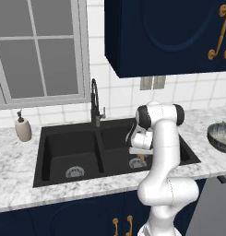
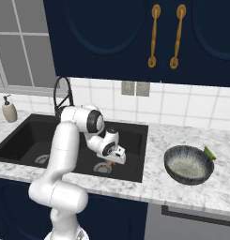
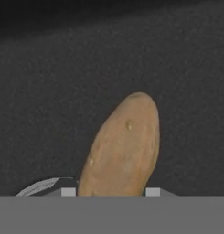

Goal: Pick the sweet potato from the sink and place it in the bowl. Then pick the bowl and place it in the microwave. Then close the microwave door and press the start button.

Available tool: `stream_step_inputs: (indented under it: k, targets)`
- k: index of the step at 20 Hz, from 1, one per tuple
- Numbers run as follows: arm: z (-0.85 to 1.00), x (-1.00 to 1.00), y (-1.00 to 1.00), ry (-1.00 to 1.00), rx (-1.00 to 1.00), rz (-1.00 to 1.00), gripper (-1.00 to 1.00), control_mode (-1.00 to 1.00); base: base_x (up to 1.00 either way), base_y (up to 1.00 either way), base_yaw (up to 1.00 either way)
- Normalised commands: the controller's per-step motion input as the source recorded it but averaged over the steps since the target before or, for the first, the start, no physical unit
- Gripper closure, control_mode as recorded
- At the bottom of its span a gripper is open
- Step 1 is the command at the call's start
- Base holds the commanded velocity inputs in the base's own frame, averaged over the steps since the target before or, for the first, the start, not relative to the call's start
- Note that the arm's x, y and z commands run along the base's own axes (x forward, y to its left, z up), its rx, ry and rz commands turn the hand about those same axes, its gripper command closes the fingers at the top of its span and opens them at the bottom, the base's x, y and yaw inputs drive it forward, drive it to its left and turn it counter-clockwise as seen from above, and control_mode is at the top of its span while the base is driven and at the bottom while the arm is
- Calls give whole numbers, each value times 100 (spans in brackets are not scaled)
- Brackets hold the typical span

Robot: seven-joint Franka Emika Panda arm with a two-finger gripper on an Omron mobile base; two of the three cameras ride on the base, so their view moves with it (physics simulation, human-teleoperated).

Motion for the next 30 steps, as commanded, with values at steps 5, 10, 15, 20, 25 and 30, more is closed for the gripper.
stream_step_inputs:
  k: [5,10,15,20,25,30]
  targets:
    - [94,-82,-27,-10,0,0,100,-100,0,0,0]
    - [100,-83,-38,-3,0,-3,100,-100,0,0,0]
    - [100,-45,-61,0,1,-11,100,-100,0,0,0]
    - [100,-38,-72,0,4,-18,100,-100,0,0,0]
    - [95,-40,-84,2,8,-25,100,-100,0,0,0]
    - [78,-34,-94,3,5,-29,100,-100,0,0,0]
